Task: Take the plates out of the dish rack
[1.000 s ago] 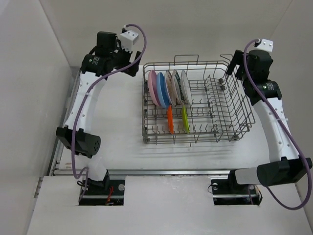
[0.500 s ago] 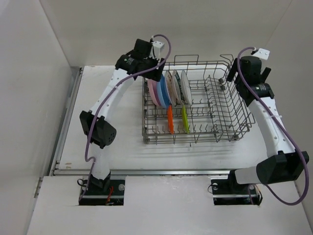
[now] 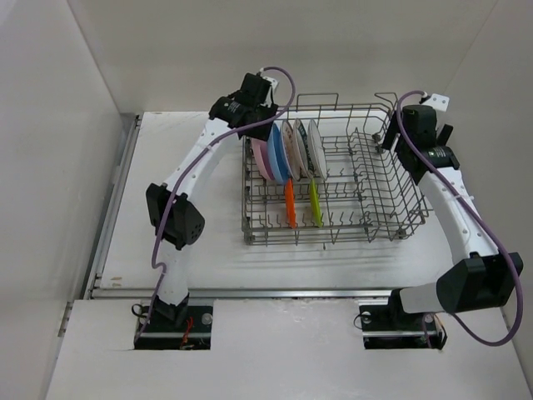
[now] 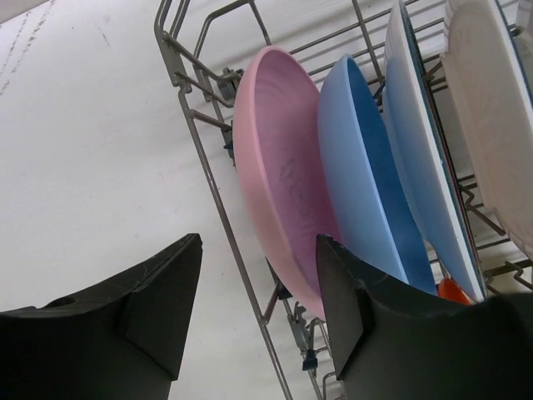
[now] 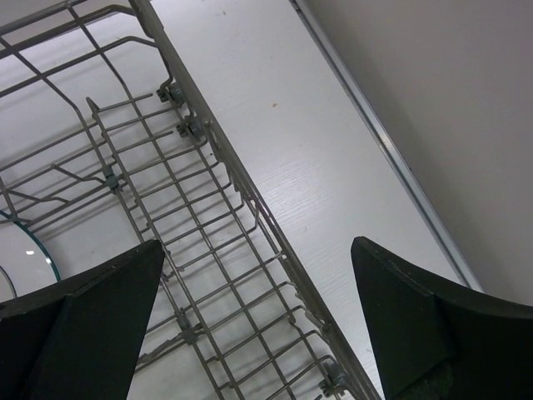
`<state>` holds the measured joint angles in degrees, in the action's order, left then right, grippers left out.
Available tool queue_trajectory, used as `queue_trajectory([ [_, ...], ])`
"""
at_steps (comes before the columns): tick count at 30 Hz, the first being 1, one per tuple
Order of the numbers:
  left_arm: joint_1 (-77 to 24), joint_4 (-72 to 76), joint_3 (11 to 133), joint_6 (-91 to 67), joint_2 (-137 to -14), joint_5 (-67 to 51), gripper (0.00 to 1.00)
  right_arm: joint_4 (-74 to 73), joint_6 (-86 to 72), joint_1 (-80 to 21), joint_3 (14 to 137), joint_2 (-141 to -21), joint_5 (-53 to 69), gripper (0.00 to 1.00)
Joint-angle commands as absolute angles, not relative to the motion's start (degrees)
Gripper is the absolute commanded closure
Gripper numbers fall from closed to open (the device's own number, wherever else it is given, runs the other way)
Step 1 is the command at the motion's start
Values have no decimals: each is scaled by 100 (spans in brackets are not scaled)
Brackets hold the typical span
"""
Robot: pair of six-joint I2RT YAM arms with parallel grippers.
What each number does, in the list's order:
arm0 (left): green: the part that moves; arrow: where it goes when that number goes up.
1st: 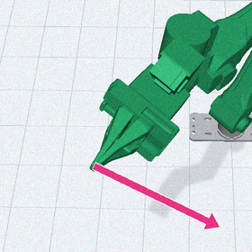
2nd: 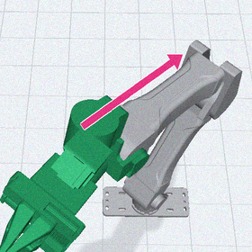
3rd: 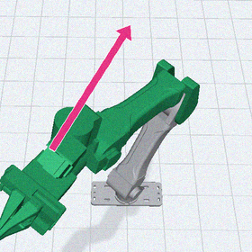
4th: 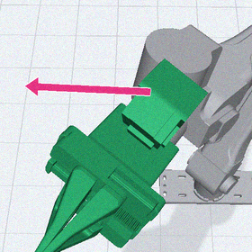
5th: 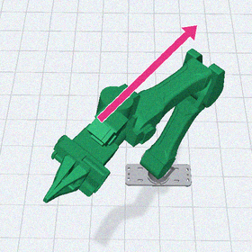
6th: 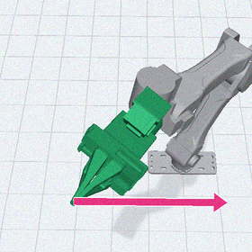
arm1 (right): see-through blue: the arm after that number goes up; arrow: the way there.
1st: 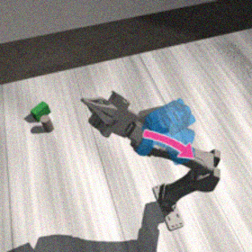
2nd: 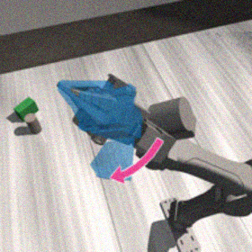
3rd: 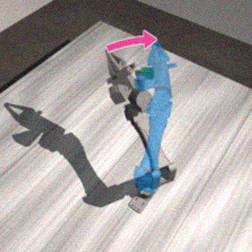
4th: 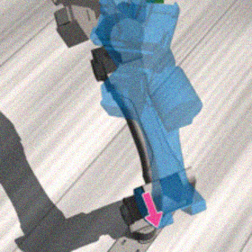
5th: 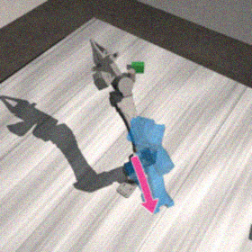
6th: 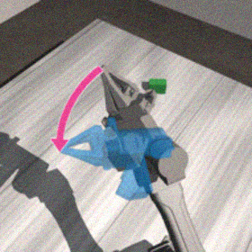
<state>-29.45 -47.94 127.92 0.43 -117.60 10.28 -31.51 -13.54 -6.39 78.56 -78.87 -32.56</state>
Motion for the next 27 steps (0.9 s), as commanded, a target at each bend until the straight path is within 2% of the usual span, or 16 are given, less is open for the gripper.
queue_trajectory([
  [1,-3006,-5062,12963,114,-11987,1625,46,-2892,-1397,-668,7831,-7708,-3356,0],
  [12,-3059,-5247,13298,-193,-12586,1503,46,-3348,-1397,-668,8340,-8655,-4306,0],
  [16,-3111,-5466,13367,-421,-12586,1389,67,-3480,-1397,-668,8534,-9034,-4219,0],
  [17,-3111,-5467,13368,-422,-12586,1389,78,-3480,-1397,-668,8534,-9035,-4149,0],
  [20,-3111,-5537,13499,-483,-12516,1336,90,-3480,-1397,-668,8534,-9176,-4201,0],
  [21,-3111,-5537,13500,-536,-12516,1336,97,-3480,-1397,-668,8586,-9176,-4201,0],
  [22,-3111,-5537,13570,-536,-12463,1336,100,-3480,-1397,-668,8587,-9237,-4201,0],
  [27,-3111,-5432,13930,-598,-12244,1336,100,-3533,-1397,-668,8587,-9290,-4201,0],
])
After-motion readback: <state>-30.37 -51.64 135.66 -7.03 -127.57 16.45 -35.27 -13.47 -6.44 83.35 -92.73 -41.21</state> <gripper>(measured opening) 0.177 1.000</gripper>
